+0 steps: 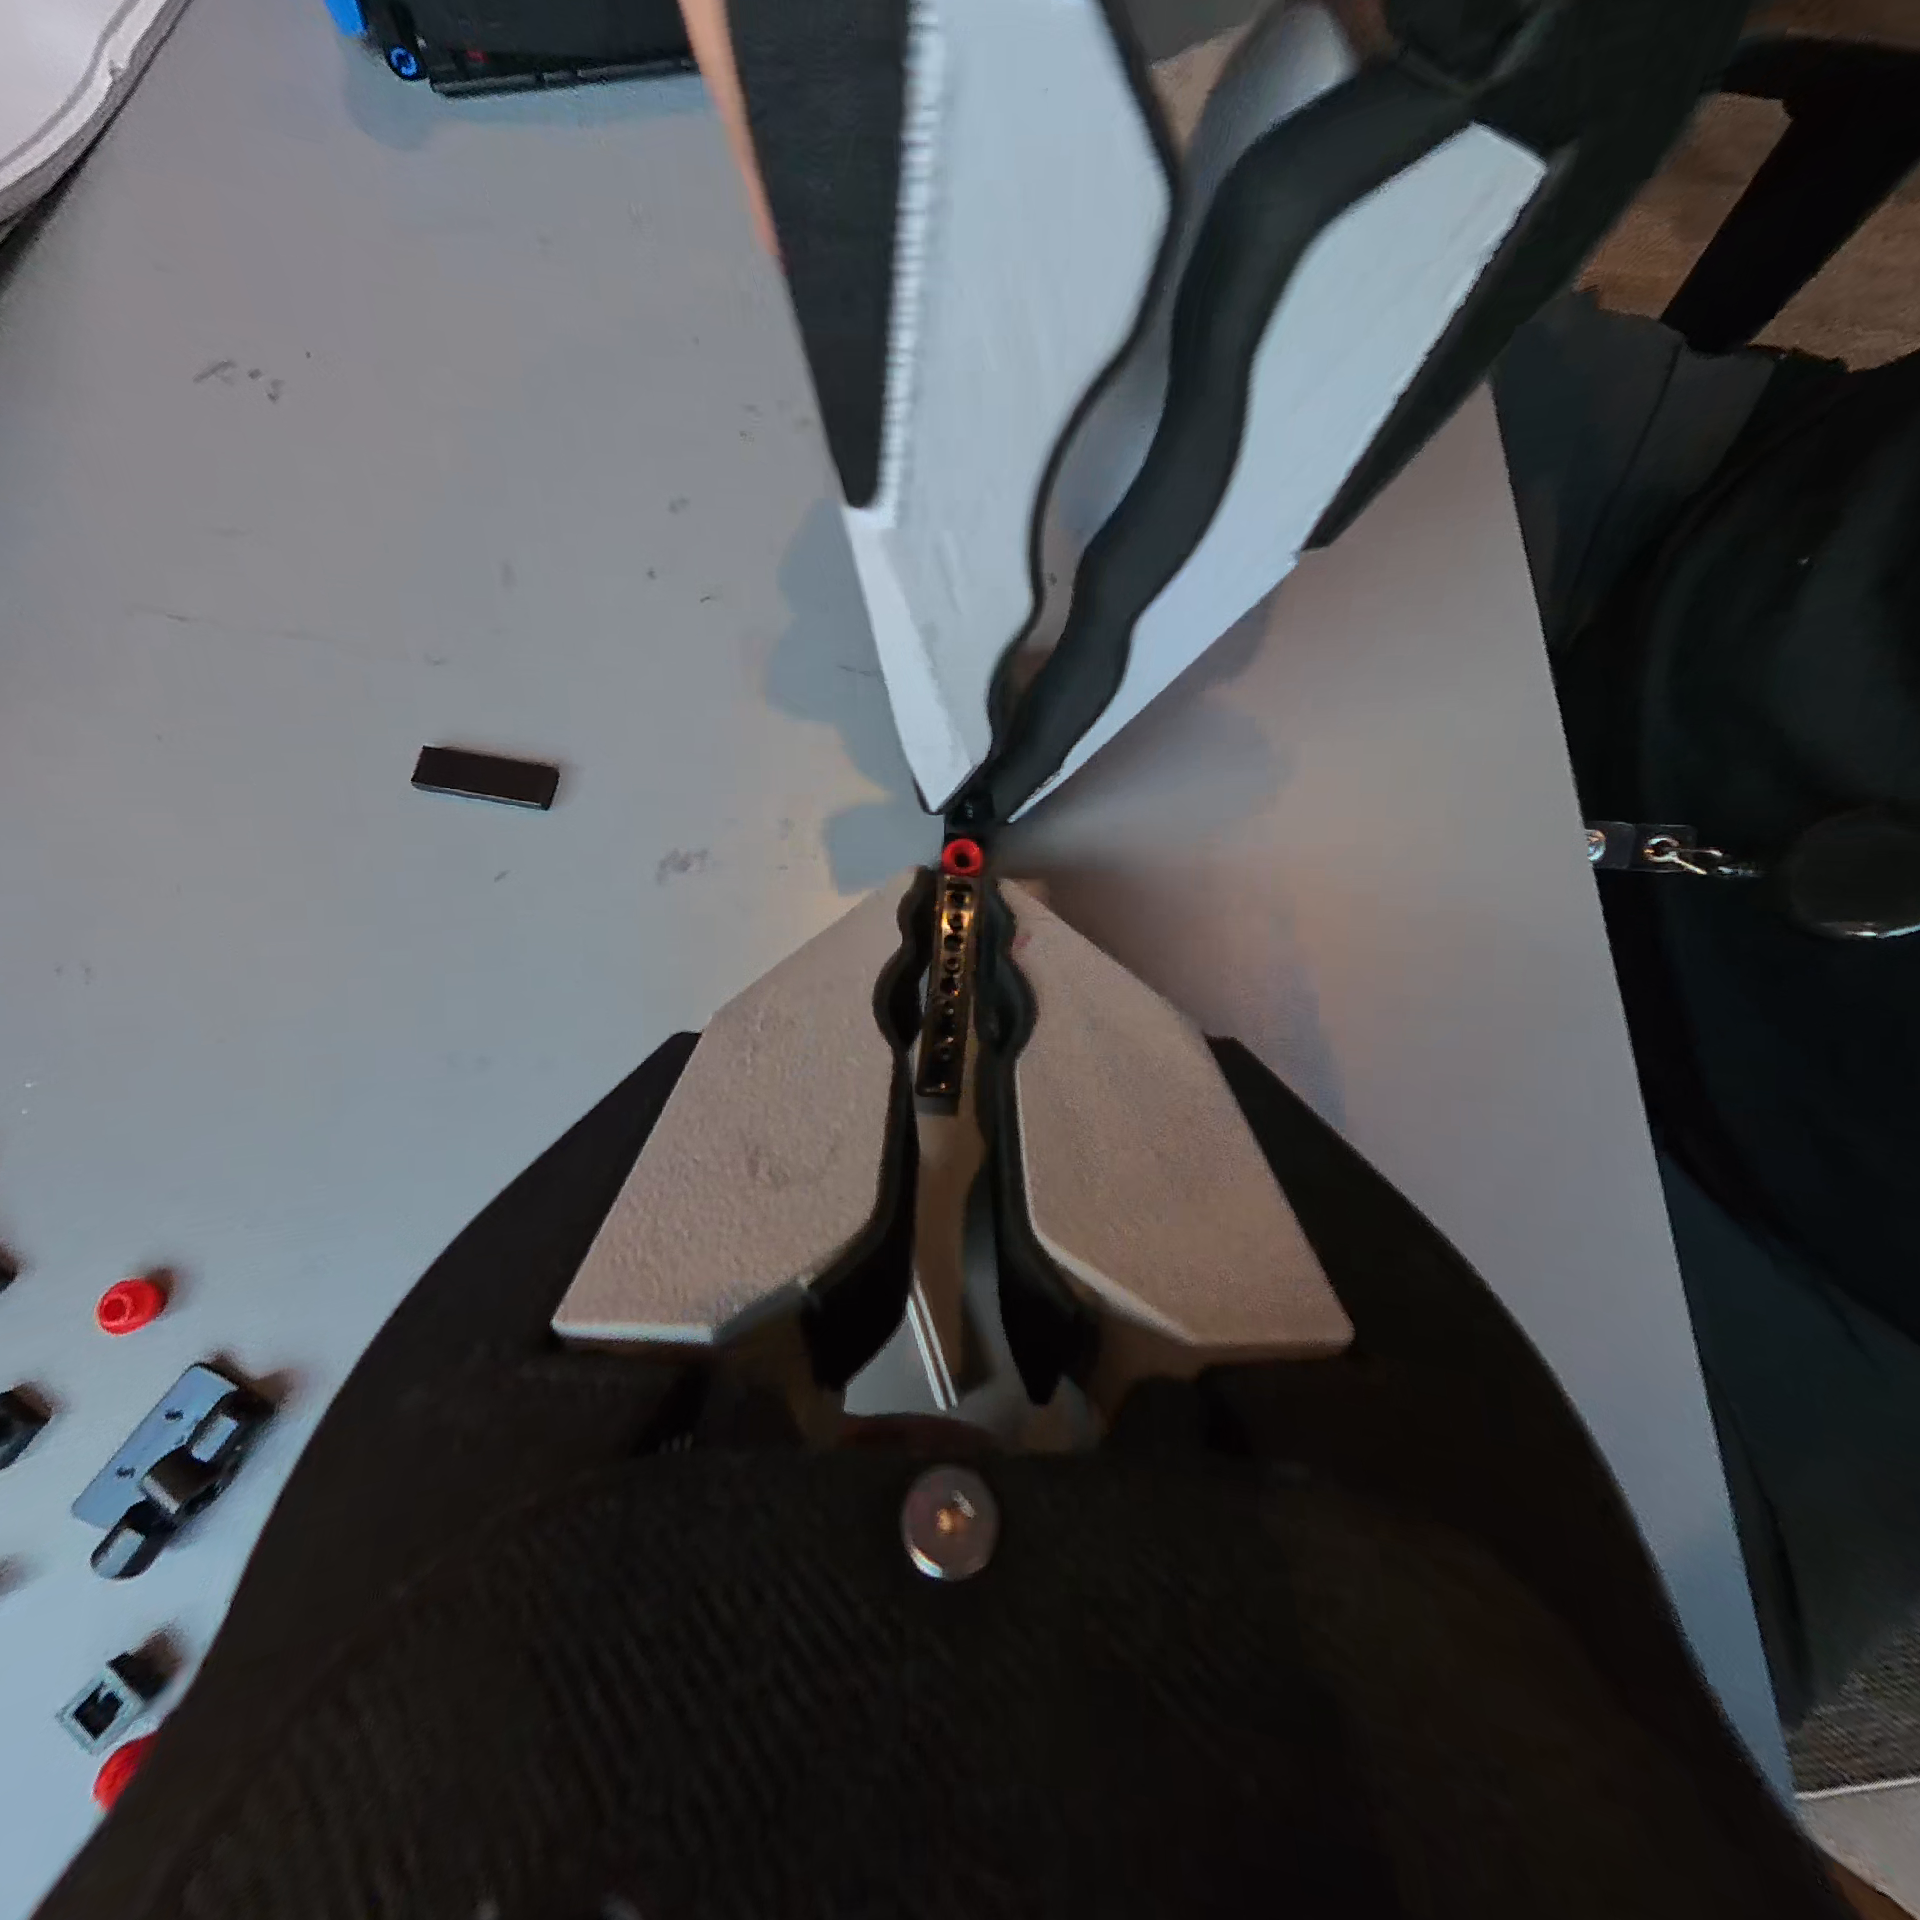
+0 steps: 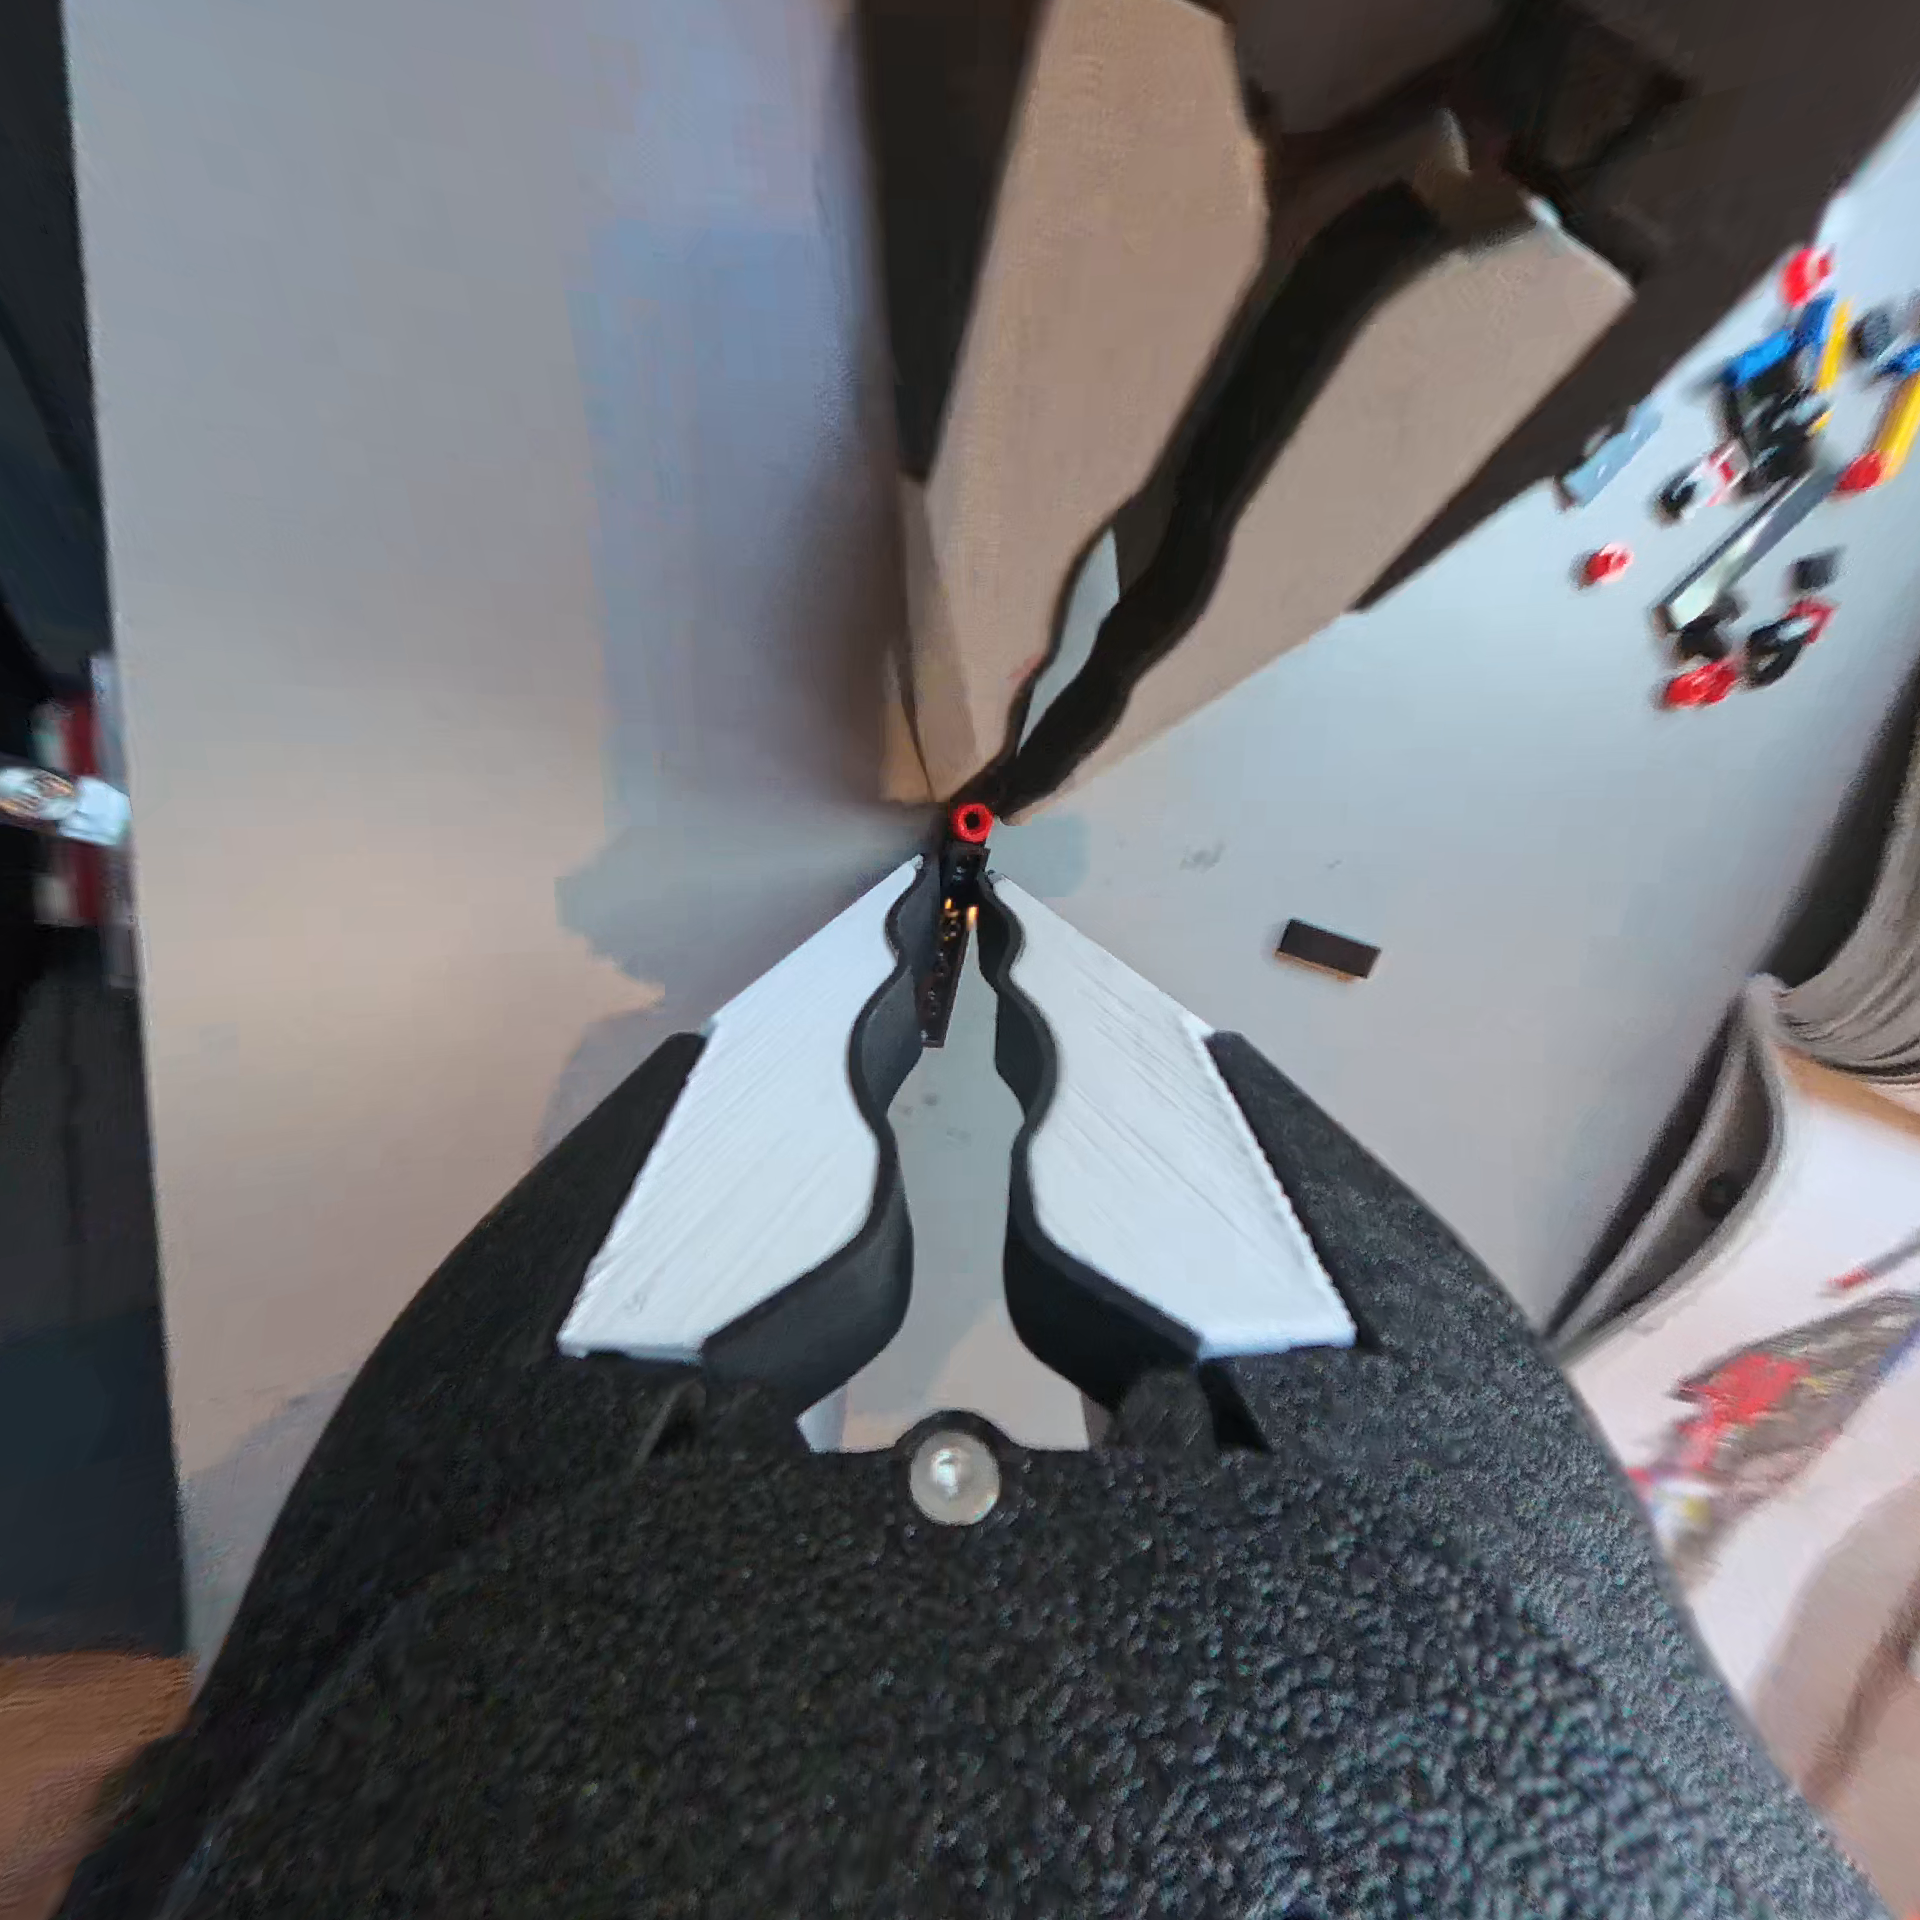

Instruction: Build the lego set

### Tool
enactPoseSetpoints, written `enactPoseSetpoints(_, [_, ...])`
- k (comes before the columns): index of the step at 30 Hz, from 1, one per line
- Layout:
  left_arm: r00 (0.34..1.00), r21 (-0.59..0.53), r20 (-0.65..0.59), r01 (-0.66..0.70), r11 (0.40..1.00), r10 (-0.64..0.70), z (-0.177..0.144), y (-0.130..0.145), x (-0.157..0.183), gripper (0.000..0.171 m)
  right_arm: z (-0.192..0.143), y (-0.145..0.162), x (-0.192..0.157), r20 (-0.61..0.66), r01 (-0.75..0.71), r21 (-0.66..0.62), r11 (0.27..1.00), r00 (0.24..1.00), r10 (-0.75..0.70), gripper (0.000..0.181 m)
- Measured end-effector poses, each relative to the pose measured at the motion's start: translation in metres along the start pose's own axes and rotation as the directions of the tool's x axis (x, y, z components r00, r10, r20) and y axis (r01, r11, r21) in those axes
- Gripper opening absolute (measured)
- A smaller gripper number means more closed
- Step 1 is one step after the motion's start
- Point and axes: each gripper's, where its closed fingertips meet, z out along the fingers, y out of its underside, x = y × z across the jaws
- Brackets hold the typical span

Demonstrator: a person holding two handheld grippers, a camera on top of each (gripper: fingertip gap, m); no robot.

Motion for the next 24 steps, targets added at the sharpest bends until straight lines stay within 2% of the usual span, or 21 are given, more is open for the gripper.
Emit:
enactPoseSetpoints(2, [1.000,0.001,-0.018,0.008,1.000,-0.008,-0.0004,0.0005,0.0020,0.005,0.0002,-0.0010,-0.0011,-0.027,0.037,-0.024,0.999,0.999,-0.038,0.006])
enactPoseSetpoints(4, [1.000,0.001,-0.019,0.010,1.000,-0.010,-0.0004,0.0004,0.0021,0.004,0.0004,-0.0011,-0.0010,0.019,-0.003,-0.030,1.000,1.000,0.003,0.006])
enactPoseSetpoints(5, [1.000,0.001,-0.019,0.014,1.000,-0.014,-0.0004,0.0004,0.0021,0.004,0.0005,-0.0010,-0.0010,0.016,0.027,-0.040,0.999,1.000,-0.027,0.006])
enactPoseSetpoints(7, [0.999,0.003,-0.026,0.028,1.000,-0.028,-0.0004,0.0004,0.0024,0.004,0.0009,-0.0011,-0.0007,-0.039,0.130,-0.079,0.988,0.990,-0.133,0.006])
enactPoseSetpoints(12, [0.999,0.003,-0.023,0.029,1.000,-0.029,-0.0003,0.0004,0.0025,0.004,0.0020,-0.0021,-0.0013,-0.112,0.148,-0.088,0.985,0.981,-0.158,0.003])
enactPoseSetpoints(17, [0.999,0.006,-0.018,0.038,0.999,-0.038,-0.0005,0.0002,0.0022,0.004,0.0028,-0.0030,0.0006,-0.154,-0.074,0.018,0.997,0.985,0.076,0.005])
enactPoseSetpoints(21, [0.999,0.008,-0.014,0.042,0.999,-0.042,0.0000,-0.0003,0.0021,0.005,0.0013,-0.0025,0.0020,-0.220,-0.103,0.117,0.988,0.967,0.127,0.006])
enactPoseSetpoints(24, [0.999,0.007,-0.010,0.038,0.999,-0.038,0.0001,-0.0003,0.0022,0.004,0.0002,-0.0019,0.0014,-0.223,-0.147,0.184,0.972,0.957,0.187,0.006])
